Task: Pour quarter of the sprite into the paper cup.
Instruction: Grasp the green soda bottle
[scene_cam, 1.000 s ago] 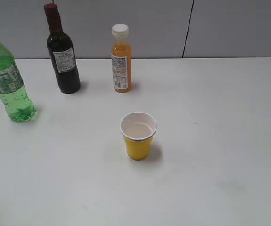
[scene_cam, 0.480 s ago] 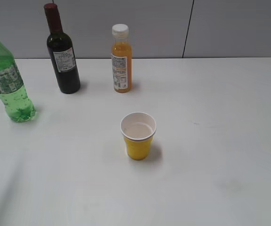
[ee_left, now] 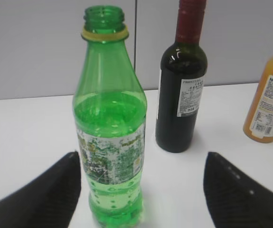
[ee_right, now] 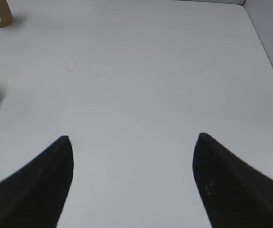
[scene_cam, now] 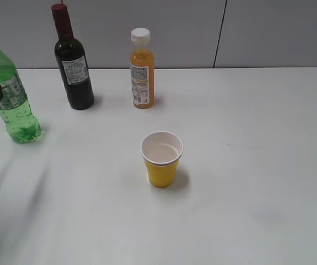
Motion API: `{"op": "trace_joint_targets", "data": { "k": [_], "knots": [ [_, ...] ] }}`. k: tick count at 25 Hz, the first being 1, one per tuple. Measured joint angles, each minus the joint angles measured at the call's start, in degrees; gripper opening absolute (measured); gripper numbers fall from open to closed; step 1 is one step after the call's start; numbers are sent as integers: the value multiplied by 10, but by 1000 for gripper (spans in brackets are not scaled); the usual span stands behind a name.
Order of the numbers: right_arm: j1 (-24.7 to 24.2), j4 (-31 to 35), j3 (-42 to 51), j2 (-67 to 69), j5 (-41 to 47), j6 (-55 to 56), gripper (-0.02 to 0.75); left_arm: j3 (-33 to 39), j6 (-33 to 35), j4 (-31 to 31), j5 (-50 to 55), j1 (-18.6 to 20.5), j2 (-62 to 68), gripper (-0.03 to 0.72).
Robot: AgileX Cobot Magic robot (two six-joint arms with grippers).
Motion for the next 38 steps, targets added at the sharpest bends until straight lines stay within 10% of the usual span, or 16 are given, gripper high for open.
{"op": "trace_joint_targets", "data": {
  "k": [38],
  "knots": [
    [0, 0, 0, 0, 0, 0, 591, -128, -1, -52, -226, -1, 357, 608]
  ]
}}
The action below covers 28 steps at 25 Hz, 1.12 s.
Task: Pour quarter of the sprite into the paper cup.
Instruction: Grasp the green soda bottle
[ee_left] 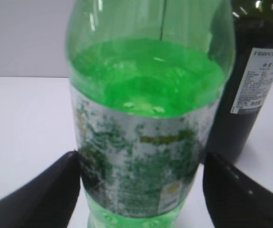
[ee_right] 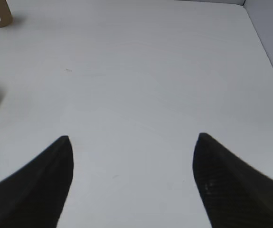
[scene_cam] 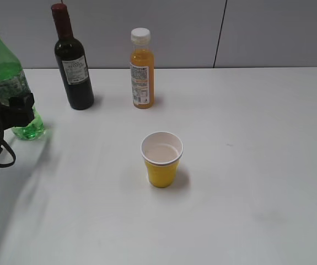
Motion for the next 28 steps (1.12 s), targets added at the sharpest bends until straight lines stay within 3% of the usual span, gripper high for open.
{"op": "trace_joint_targets", "data": {
  "k": [13, 23, 28],
  "knots": [
    [0, 0, 0, 0, 0, 0, 591, -71, -3, -8, 1, 0, 61, 613],
    [0, 0, 0, 0, 0, 0, 591, -80, -10, -15, -21, 0, 76, 630],
    [0, 0, 0, 0, 0, 0, 591, -81, -10, -15, -35, 0, 80, 596]
  ]
}}
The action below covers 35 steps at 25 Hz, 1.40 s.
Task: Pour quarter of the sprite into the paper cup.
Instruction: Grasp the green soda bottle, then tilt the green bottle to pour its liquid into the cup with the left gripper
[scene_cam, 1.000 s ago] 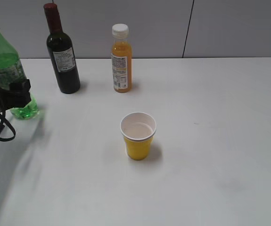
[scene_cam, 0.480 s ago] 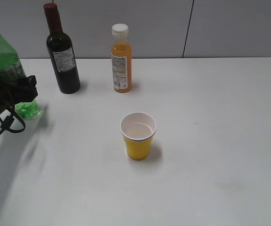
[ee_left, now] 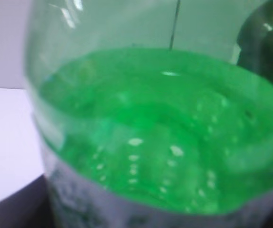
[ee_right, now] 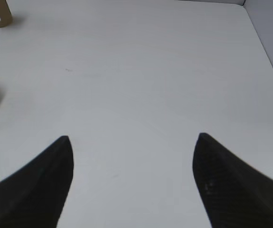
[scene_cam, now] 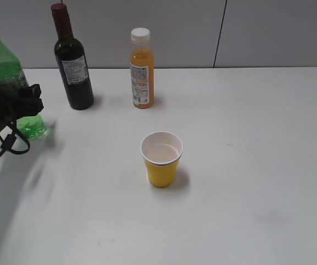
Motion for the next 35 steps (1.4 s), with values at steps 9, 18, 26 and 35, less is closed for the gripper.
{"op": "trace_joint_targets", "data": {
  "k": [9, 18, 26, 35],
  "knots": [
    [0, 0, 0, 0, 0, 0, 591, 0, 0, 0, -16, 0, 7, 516],
    [0, 0, 0, 0, 0, 0, 591, 4, 2, -6, -10, -2, 0, 448],
    [0, 0, 0, 0, 0, 0, 591, 64, 120, -142, 2, -68, -92, 448],
    [0, 0, 0, 0, 0, 0, 591, 105, 319, -334, -4, -220, -163, 447]
  ]
}}
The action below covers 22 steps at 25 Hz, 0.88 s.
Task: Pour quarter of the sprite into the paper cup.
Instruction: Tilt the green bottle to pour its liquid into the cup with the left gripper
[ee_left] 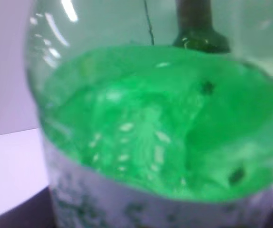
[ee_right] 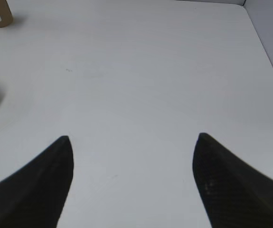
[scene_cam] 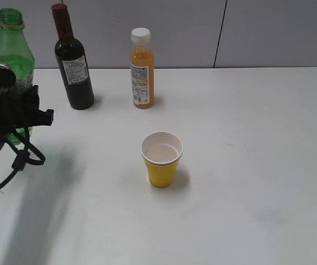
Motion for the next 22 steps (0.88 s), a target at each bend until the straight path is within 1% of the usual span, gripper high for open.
{"op": "trace_joint_targets", "data": {
  "k": [2, 6, 10, 13, 17, 22],
  "knots": [
    [0, 0, 0, 0, 0, 0, 591, 0, 52, -50, -4, -37, -8, 447],
    [0, 0, 0, 0, 0, 0, 591, 0, 135, -111, -17, -102, -9, 447],
    [0, 0, 0, 0, 0, 0, 591, 0, 207, -161, -24, -146, -9, 447],
    [0, 0, 0, 0, 0, 0, 591, 0, 260, -185, -25, -163, -9, 447],
    [0, 0, 0, 0, 0, -1, 591, 0, 339, -194, -25, -172, -9, 447],
    [0, 0, 0, 0, 0, -1, 591, -1, 399, -196, -25, -174, -9, 447]
  ]
}}
